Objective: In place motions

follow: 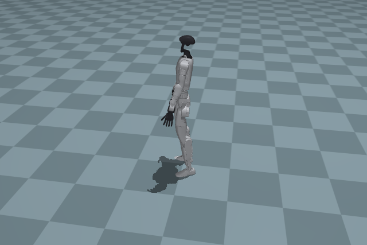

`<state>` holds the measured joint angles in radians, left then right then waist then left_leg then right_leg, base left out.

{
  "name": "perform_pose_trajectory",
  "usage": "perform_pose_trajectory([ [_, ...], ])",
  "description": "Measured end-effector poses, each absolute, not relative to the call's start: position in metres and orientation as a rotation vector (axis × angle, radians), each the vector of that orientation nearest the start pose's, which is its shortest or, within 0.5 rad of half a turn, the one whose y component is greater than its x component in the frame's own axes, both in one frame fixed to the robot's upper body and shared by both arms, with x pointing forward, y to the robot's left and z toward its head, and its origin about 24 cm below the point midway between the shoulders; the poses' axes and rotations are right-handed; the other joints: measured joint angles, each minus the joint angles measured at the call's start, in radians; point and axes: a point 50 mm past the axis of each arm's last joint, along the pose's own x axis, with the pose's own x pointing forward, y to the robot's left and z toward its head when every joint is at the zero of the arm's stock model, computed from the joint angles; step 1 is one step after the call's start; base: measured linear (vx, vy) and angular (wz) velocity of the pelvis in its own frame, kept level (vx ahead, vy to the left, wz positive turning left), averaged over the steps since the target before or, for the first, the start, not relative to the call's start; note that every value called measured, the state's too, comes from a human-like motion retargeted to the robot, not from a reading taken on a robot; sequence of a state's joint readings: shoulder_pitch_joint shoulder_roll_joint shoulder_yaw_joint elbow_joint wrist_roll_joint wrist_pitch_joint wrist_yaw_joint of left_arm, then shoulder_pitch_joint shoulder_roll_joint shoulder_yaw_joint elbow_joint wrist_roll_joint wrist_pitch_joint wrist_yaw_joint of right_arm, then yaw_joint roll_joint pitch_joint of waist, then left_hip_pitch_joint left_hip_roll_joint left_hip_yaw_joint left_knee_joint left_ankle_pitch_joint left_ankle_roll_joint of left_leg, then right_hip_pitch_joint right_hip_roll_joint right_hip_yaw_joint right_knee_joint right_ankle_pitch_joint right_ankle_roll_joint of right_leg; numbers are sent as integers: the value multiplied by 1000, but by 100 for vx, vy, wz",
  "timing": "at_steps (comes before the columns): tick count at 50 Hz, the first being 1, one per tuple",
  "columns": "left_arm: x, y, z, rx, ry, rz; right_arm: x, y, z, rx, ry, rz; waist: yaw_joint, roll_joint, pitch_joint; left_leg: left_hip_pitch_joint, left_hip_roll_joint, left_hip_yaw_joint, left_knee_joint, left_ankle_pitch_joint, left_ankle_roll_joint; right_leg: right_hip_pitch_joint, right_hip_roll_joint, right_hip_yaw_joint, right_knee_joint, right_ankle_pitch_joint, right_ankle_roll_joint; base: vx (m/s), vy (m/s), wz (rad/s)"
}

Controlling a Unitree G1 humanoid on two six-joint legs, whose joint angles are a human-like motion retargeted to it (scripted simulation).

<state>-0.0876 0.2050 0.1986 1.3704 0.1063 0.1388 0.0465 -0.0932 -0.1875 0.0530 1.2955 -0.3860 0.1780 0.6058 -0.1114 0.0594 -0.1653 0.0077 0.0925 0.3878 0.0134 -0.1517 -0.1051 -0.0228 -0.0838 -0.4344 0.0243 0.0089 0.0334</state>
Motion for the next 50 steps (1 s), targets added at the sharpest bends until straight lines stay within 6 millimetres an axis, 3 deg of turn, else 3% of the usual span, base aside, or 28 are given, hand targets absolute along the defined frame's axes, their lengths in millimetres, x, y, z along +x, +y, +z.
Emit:
perform_pose_trajectory([
  [2, 32, 219, -174, 16, 1578, 355, 19, -217, -167, -61, 1828, 498, -10, 0, 26, 0, 1, -9, 3, 2, 1, 10, 0, -11, -2, 0, 1, -6, 0, 26],
  [4, -11, 194, -176, -124, 1747, 403, -40, -227, -155, 64, 2117, 322, -16, 3, 43, -6, 2, -15, 5, 3, 2, 12, 1, -20, -4, -1, 2, -4, 1, 22],
  [7, -57, 161, -172, -286, 1930, 406, -106, -223, -134, 350, 2356, 80, -10, 4, 80, -6, 2, -21, 5, 6, 3, 19, 0, -29, -8, 1, 5, 0, 0, 0],
  [10, -83, 137, -168, -368, 1985, 328, -138, -203, -132, 565, 2284, -43, -5, -14, 127, -1, -1, -26, 13, 12, 2, 38, -7, -34, -9, 1, 4, 0, -2, -5],
  [12, -94, 132, -167, -415, 1954, 251, -146, -196, -133, 631, 2196, -57, 17, -50, 152, -43, 48, -10, 85, 26, -45, 52, -40, -8, -12, 8, 8, 1, -5, -32],
  [14, -97, 126, -166, -498, 1912, 295, -149, -194, -133, 635, 2179, -60, 8, -44, 163, -24, 34, -13, 66, 24, -31, 55, -29, -14, -12, 8, 6, -3, -2, 6],
  [17, -89, 133, -169, -486, 1855, 310, -145, -201, -134, 549, 2196, -25, -4, -25, 173, 4, 12, -9, 24, 23, -5, 47, -9, -13, -10, 12, 3, -10, 0, -8],
  [22, -54, 179, -174, -143, 1767, 154, -109, -209, -148, 385, 2127, 50, 5, -17, 157, -12, 19, 4, 19, 25, -9, 9, -7, 5, -5, 22, 2, -6, 0, -13],
  [27, -11, 218, -175, 52, 1619, 75, -48, -209, -167, 152, 1962, 122, 15, -13, 138, -30, 27, 16, 19, 27, -13, -21, -3, 17, 1, 28, 1, -2, -1, -4],
  [30, 13, 241, -171, 168, 1544, -12, -2, -209, -173, -52, 1836, 287, 1, -12, 143, -31, 31, 20, 21, 27, -13, -24, 0, 20, 2, 30, -1, -6, -1, -6],
  [35, 42, 271, -159, 498, 1471, -337, 56, -199, -171, -321, 1639, 614, -6, -11, 146, -19, 33, 23, 23, 24, -12, -16, 3, 24, 3, 31, -4, 0, 0, 0],
  [39, 35, 265, -161, 541, 1476, -441, 72, -182, -170, -370, 1539, 749, -2, -15, 135, -10, 31, 21, 26, 20, -10, -6, 3, 24, 2, 29, -5, 4, 0, 0],
  [42, 16, 249, -168, 453, 1535, -380, 70, -169, -171, -338, 1516, 795, -2, -20, 132, -3, 27, 17, 28, 17, -8, 4, 1, 20, 1, 25, -7, 7, 0, 6],
  [47, -21, 203, -176, 255, 1697, -113, 37, -175, -175, -347, 1707, 793, 11, -27, 115, 1, 16, 12, 24, 16, -7, 12, -5, 15, -1, 19, -6, 4, 1, 4],
  [50, -34, 178, -176, 173, 1773, -138, 13, -193, -172, -453, 1874, 780, -10, -27, 95, 2, 1, -24, 15, 6, -7, 13, -12, -25, -4, 12, -2, 4, 2, 62],
])
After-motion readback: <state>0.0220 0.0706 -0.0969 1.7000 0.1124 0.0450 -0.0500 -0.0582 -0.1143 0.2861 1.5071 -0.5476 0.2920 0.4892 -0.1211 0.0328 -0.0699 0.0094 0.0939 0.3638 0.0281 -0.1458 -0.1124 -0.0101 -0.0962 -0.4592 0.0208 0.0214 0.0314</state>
